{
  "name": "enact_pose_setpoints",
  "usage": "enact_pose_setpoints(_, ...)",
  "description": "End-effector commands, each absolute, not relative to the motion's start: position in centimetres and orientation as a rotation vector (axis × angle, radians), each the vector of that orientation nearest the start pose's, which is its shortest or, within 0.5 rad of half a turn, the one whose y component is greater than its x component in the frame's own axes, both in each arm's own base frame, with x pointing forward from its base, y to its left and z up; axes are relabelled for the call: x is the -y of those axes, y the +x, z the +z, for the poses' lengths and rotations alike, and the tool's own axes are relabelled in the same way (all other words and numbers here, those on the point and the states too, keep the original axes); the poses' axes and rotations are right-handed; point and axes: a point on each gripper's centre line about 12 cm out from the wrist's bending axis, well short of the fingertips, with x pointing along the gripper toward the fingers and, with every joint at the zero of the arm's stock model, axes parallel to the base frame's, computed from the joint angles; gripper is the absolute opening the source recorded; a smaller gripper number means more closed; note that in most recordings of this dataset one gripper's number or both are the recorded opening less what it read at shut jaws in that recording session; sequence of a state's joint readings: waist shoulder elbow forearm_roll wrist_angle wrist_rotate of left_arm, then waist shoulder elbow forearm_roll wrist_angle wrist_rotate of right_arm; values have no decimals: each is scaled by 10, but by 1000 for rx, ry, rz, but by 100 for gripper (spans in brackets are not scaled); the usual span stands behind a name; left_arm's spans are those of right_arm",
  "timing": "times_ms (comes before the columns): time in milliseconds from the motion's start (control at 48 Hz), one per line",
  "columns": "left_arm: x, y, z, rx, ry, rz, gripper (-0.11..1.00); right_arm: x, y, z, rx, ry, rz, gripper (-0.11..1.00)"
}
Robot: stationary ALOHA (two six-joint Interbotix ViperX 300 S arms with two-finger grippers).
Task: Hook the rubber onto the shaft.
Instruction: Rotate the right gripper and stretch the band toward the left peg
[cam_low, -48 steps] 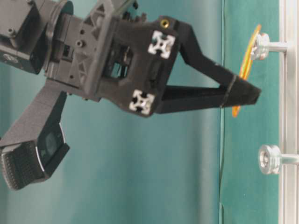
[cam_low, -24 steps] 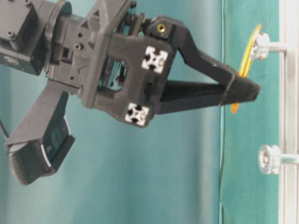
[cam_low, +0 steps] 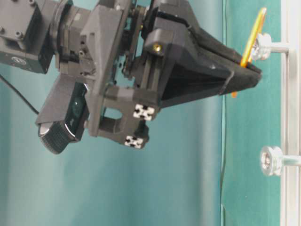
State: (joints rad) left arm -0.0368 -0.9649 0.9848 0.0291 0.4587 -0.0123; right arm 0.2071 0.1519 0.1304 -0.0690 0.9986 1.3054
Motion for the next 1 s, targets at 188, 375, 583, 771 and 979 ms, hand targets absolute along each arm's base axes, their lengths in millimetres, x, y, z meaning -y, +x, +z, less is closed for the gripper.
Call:
enact_pose_setpoints(188, 6, 195, 299, -447, 28, -30, 0, -80, 423, 234, -1103, 951, -658, 6)
enact_pose_setpoints(375, 6, 195, 299, -447, 28, -30, 0, -73, 430, 237, -1075, 975, -658, 6)
enact_pose_setpoints(583, 6, 195, 299, -447, 28, -30, 0, -61, 441, 240, -1041, 997, -667, 6)
enact_pose_setpoints(771, 6, 195, 299, -447, 28, -30, 0, -50, 448, 240, -1015, 1008, -677, 6)
enact_pose_setpoints(979, 6, 195, 299, -447, 28, -30, 0, -45, 458, 236, -980, 1027, -659, 6)
